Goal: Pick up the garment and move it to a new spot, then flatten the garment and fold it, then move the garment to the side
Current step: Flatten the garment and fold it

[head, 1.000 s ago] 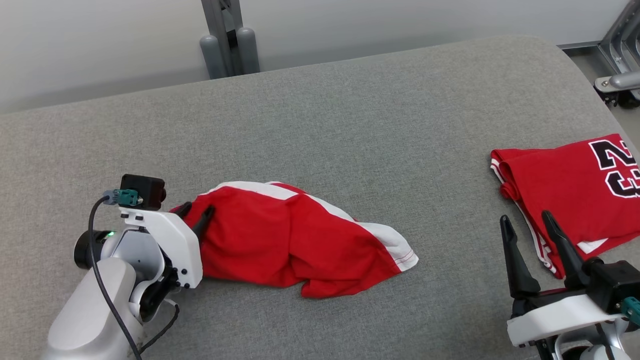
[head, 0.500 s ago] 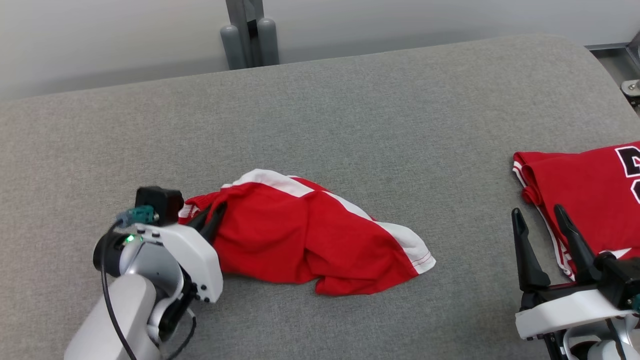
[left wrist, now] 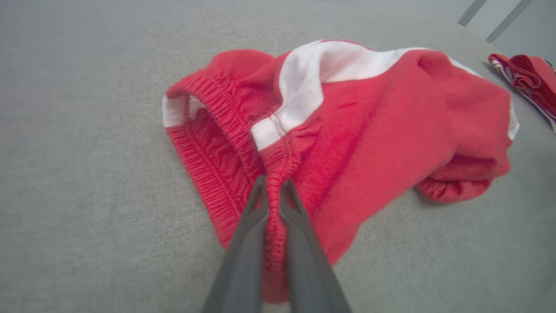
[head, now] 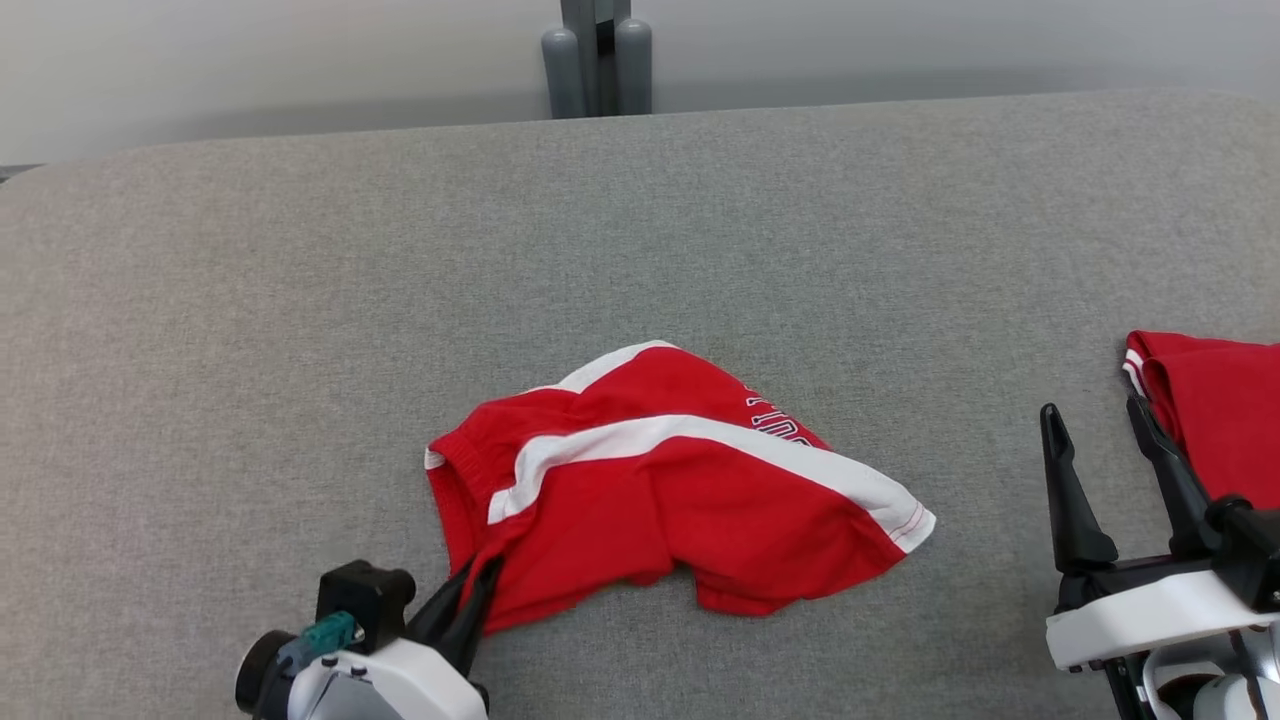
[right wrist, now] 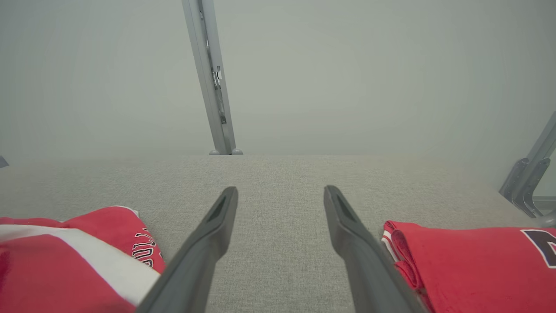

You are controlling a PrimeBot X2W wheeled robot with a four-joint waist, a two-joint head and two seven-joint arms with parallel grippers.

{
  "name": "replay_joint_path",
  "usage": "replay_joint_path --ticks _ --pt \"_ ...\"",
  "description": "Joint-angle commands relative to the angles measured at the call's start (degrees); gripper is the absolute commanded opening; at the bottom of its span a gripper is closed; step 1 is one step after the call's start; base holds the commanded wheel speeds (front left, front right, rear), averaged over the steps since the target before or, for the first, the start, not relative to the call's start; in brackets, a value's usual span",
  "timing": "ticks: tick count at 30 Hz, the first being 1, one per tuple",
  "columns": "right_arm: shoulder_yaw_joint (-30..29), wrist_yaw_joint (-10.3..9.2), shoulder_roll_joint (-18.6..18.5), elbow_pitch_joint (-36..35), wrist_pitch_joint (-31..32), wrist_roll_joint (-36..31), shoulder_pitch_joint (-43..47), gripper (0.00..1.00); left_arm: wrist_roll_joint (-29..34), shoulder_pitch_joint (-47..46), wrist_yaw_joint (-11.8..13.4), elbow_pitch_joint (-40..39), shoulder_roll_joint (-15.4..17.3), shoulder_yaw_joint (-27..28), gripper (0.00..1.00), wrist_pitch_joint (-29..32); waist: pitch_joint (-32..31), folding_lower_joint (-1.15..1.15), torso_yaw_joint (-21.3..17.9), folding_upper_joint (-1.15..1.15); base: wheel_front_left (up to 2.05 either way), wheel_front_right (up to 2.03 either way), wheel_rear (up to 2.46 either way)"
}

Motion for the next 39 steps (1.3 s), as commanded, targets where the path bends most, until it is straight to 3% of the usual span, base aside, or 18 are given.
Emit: replay_joint_path --ticks 1,8,9,10,18,27,34,39 --pt "-0.29 -0.02 -0.34 -0.28 0.17 -0.11 -0.41 1.0 0.16 0.88 -0.15 0.0 0.15 -0.11 0.0 -1.14 0.18 0.0 0.66 0.0 0.0 0.0 0.0" --pt "-0.63 -0.02 -0.34 -1.05 0.95 -0.34 0.17 1.0 -1.91 4.07 -0.61 5.52 -0.96 -0.62 0.0 -2.38 0.14 0.0 1.98 0.0 0.0 0.0 0.0" --pt "-0.74 -0.02 -0.34 -1.14 1.1 -0.36 0.22 1.0 -2.51 4.01 -0.66 7.03 -1.36 -0.42 0.47 -2.41 -0.02 0.0 2.13 0.0 0.0 0.0 0.0" --pt "-0.81 -0.02 -0.35 -1.15 1.18 -0.35 0.26 1.0 -2.56 3.86 -0.35 7.54 -1.53 -0.22 1.0 -2.72 -0.23 0.0 2.22 0.0 0.0 0.0 0.0" --pt "-1.98 -0.02 -0.35 -1.67 1.7 -0.71 1.06 1.0 -3.99 4.5 1.2 5.39 -0.74 2.37 1.0 -4.61 -2.41 0.0 2.73 0.0 0.0 0.0 0.0" --pt "-2.24 -0.02 -0.35 -2.28 2.45 -1.2 2.44 1.0 -3.08 4.07 4.95 -5.21 1.8 6.8 1.0 -7.38 -5.74 0.0 3.0 0.0 0.0 0.0 0.0" --pt "-1.11 -0.02 -0.34 -1.96 3.04 -1.43 2.58 1.0 -2.23 -0.68 7.53 -10.14 1.78 9.58 1.0 -8.42 -7.32 0.0 2.66 0.0 0.0 0.0 0.0" --pt "0.05 -0.02 -0.34 -1.23 3.12 -1.68 2.9 1.0 -1.94 -3.8 6.48 -8.7 1.5 9.99 1.0 -10.62 -8.61 0.0 1.86 0.0 0.0 0.0 0.0"
